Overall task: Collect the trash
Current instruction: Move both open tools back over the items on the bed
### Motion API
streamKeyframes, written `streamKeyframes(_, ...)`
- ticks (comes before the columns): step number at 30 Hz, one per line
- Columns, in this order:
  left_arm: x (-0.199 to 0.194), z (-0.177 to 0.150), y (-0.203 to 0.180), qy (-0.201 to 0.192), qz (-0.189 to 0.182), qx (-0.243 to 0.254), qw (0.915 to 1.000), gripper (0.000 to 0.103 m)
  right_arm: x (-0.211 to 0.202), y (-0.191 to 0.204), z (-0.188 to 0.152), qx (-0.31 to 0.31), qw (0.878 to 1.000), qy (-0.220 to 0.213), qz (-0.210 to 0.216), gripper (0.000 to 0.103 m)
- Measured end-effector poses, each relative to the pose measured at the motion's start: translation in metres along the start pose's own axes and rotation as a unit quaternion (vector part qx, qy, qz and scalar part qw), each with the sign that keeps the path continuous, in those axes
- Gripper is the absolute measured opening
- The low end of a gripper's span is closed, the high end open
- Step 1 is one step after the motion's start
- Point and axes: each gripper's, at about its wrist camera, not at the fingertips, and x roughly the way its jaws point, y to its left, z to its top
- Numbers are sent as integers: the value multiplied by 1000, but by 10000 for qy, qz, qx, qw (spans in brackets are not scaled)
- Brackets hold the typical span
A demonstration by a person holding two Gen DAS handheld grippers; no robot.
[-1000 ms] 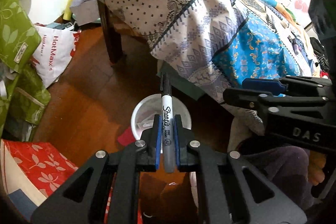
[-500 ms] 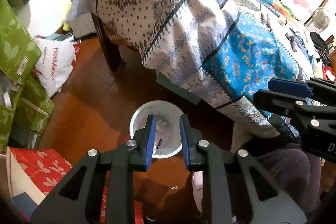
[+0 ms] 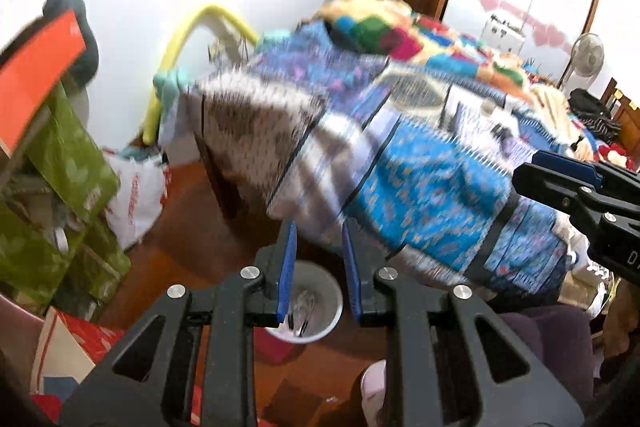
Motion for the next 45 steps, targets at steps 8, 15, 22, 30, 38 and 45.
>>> streamKeyframes(8, -54, 19, -54, -719, -149, 319, 9968, 43, -73, -33, -2, 275, 9961, -815, -210, 38)
streamKeyframes(15, -72, 33, -102, -1174, -451, 499, 9908, 54, -120, -71, -7, 529, 9883, -1286, -623, 38)
streamKeyframes(22, -60, 53, -155, -1272, -690, 740, 9867, 63, -150, -115, -16, 809, 9772, -1610, -1122, 70)
streamKeyframes(30, -15, 79, -212, -893, -1085, 1094, 9840, 66, -158, -175, -25, 1225, 9644, -1630, -1684, 86)
streamKeyframes(38, 47, 95, -253, -534, -1415, 1286, 9801, 66, -130, -240, -32, 1757, 9611, -1166, -1784, 86)
streamKeyframes(45, 108, 104, -275, -142, -1559, 1463, 9768, 66, -80, -281, -32, 2082, 9614, -713, -1649, 86)
